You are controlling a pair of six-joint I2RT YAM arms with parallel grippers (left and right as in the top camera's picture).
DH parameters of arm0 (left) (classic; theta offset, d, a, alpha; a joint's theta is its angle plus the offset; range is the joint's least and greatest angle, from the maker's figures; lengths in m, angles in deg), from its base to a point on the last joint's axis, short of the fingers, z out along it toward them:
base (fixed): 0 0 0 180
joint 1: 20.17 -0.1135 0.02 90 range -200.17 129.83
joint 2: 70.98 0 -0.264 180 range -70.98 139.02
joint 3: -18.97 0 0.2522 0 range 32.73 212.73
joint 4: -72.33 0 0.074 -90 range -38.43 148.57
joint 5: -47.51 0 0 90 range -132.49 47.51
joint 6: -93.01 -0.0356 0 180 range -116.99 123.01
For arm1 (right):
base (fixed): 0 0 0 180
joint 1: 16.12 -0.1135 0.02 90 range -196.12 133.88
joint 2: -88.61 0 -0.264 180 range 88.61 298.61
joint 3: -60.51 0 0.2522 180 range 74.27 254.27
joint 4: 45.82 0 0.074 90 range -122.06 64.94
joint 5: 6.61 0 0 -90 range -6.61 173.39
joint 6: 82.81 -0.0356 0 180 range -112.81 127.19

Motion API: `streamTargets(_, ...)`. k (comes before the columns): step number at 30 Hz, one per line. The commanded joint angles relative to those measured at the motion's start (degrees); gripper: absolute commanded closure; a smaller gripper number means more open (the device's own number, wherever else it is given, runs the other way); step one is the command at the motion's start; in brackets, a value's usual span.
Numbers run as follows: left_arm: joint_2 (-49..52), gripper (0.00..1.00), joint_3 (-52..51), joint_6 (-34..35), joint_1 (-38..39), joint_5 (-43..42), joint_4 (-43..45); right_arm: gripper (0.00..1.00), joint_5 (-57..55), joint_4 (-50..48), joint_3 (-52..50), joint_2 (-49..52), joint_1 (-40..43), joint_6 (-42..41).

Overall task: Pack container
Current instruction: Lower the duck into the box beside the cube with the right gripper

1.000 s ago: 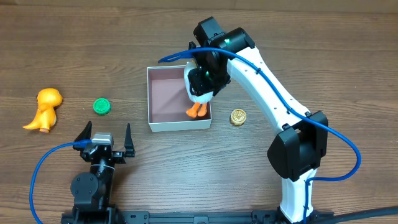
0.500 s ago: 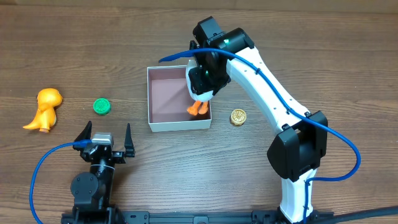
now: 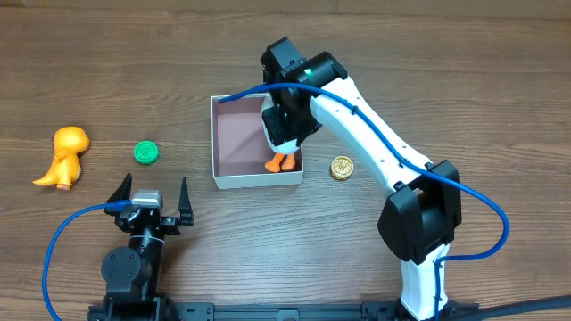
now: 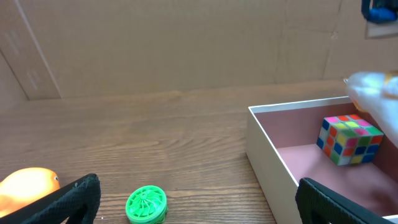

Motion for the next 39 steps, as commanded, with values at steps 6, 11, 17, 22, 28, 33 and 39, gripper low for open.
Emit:
streamTargets(6,-0.1,0.00,-0.2,-0.9,-0.5,-1.0,0.0,0.42,-1.3,-1.0,-1.1,0.0,0.3,-0.7)
streamTargets(11,-0.1,0.00,-0.2,-0.9,-0.5,-1.0,0.0,0.41,-1.0,-1.0,-1.1,0.0,0.3,-0.7)
streamTargets(17,-0.1,0.00,-0.2,-0.9,-0.5,-1.0,0.0,0.41,-0.1,-1.1,-1.1,0.0,0.4,-0.7)
streamTargets(22,-0.1,0.00,-0.2,-0.9,-0.5,-1.0,0.0,0.42,0.5,-1.1,-1.1,0.0,0.3,-0.7)
streamTargets(28,-0.1,0.00,-0.2,-0.9,-0.5,-1.0,0.0,0.39,0.4,-1.2,-1.1,0.0,0.4,-0.7)
streamTargets(33,-0.1,0.00,-0.2,-0.9,-0.5,-1.0,0.0,0.34,0.4,-1.3,-1.1,0.0,0.4,-0.7)
streamTargets(39,-0.1,0.00,-0.2,-0.9,-0.5,-1.0,0.0,0.29,0.4,-1.3,-1.1,0.0,0.4,-0.7)
